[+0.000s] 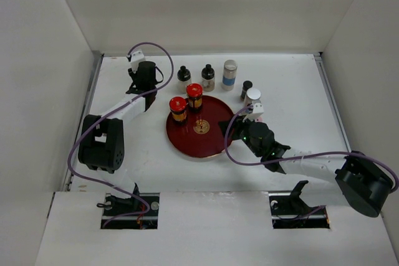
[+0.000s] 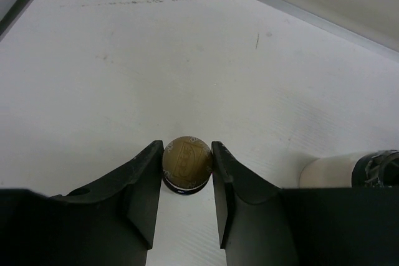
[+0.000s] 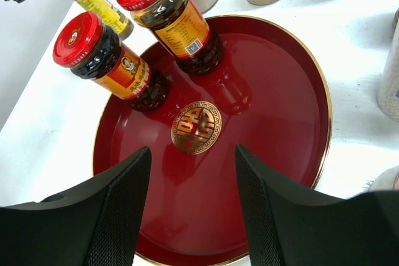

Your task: Organize the condiment bottles

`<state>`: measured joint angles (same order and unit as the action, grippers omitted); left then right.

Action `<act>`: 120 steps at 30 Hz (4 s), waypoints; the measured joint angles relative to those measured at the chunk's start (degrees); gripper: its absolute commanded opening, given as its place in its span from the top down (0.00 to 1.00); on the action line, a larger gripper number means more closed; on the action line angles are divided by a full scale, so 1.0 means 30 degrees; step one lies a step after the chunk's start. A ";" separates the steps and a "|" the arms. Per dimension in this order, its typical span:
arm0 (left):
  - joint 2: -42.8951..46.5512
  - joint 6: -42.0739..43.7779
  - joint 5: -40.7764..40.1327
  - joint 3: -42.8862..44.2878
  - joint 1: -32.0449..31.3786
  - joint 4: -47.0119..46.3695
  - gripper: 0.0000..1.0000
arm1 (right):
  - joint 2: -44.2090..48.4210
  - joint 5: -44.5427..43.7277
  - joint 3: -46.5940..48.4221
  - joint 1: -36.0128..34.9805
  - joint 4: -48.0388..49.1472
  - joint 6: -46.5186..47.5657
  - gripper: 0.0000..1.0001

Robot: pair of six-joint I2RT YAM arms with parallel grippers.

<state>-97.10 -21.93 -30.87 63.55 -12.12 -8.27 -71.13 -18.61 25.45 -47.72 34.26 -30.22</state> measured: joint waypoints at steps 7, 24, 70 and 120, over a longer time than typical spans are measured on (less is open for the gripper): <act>0.0590 0.0117 -0.0357 -0.0605 -0.0255 -0.0044 0.78 | -0.0087 -0.0007 0.0000 0.0000 -0.0058 0.0073 0.32; 1.3202 0.0073 -0.2499 -0.6237 -0.5756 0.4721 0.79 | -0.0044 -0.0095 0.0000 0.0000 -0.0087 0.0153 0.21; 1.3427 0.0066 -0.1005 -0.8473 -1.0673 0.0357 0.22 | 0.0605 -0.0634 0.1217 0.0787 -0.1304 0.0648 0.68; 1.4273 -0.6980 0.2047 -1.6699 -0.3963 -0.8750 0.25 | -2.2571 0.4065 3.3303 0.2936 -1.3034 0.5486 0.47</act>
<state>-54.28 -42.87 -24.73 13.45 -24.01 -34.52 -138.85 -6.42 125.36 -38.92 -4.84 -13.76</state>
